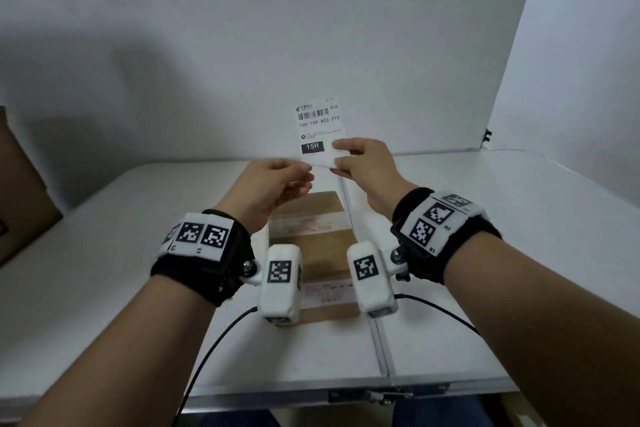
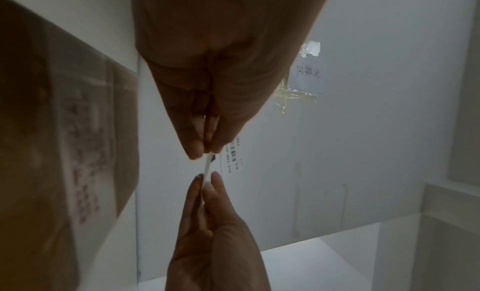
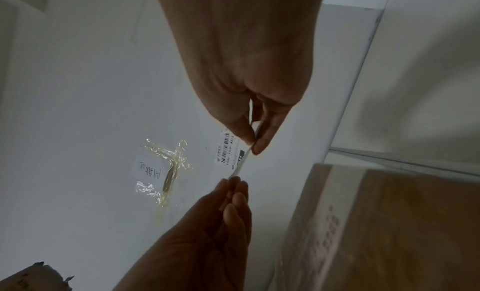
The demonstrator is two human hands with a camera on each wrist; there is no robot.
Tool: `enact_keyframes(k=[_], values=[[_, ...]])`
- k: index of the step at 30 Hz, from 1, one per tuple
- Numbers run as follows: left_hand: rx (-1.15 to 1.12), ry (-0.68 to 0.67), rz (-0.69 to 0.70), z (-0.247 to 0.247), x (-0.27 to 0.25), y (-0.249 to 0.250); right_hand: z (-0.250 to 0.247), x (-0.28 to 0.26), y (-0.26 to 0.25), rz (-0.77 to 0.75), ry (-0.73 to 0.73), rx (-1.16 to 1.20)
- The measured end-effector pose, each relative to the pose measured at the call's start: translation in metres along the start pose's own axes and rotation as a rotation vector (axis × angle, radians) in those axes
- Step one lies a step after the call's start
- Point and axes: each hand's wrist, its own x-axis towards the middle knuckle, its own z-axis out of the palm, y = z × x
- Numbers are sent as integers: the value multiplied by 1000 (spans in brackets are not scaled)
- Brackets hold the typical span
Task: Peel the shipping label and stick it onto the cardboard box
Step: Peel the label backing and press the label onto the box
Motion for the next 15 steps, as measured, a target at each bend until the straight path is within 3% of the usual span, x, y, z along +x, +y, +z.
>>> enact_keyframes(k=[11,15], values=[[-73,45,8,-8,-21,-13,7,-21,2,-53,-10,-114],[-66,44,10,-11,-28,-16,4,-27,-1,-204,57,-525]])
